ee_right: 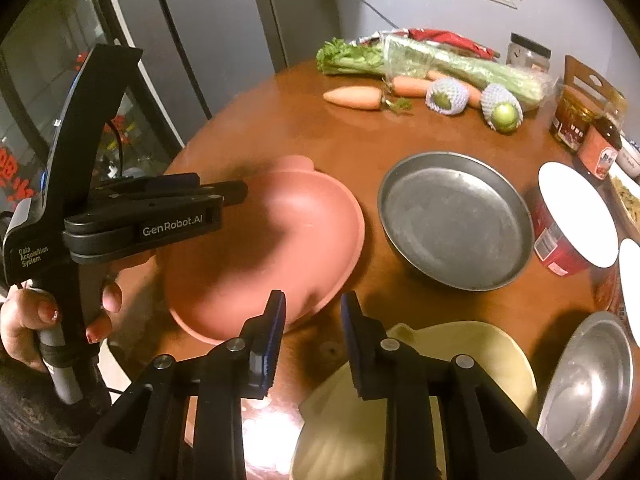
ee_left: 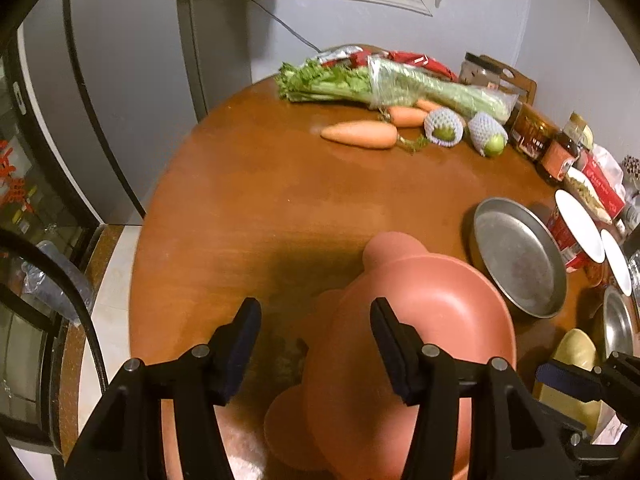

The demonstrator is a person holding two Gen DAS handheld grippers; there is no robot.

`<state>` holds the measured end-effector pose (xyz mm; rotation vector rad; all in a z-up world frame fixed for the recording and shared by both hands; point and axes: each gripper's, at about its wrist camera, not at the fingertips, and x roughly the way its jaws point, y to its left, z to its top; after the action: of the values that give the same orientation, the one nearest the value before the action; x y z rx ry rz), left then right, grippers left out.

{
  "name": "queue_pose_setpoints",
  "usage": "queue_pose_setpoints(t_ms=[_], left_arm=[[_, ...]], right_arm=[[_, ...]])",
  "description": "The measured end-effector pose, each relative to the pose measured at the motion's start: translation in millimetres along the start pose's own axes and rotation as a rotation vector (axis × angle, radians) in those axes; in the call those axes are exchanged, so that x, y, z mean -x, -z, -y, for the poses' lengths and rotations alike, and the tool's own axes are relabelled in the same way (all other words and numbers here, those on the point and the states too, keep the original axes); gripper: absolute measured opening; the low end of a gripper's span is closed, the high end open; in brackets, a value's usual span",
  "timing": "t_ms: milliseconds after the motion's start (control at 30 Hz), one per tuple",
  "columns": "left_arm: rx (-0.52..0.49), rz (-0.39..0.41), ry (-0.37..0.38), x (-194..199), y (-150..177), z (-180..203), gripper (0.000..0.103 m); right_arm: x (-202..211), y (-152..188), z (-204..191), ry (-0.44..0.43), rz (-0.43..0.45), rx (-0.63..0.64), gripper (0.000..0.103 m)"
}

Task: Organize plates and bowls
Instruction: 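Carry the raised pink plate with the left gripper, tilting it, then lower the pink plate onto the table and open the left gripper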

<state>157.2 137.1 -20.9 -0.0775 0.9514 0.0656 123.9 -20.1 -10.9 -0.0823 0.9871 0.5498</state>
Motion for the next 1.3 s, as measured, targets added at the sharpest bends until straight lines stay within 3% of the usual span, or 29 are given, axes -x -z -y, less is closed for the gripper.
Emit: queue_pose_setpoints(t_ms=[567, 1300], left_arm=[[0.005, 0.080, -0.025, 49, 19, 14, 0.060], [-0.040, 0.167, 0.017, 103, 47, 54, 0.061]], right_arm=[[27, 10, 4, 0.063, 0.091, -0.029, 0.039], [91, 33, 26, 0.138, 0.258, -0.085, 0.051]])
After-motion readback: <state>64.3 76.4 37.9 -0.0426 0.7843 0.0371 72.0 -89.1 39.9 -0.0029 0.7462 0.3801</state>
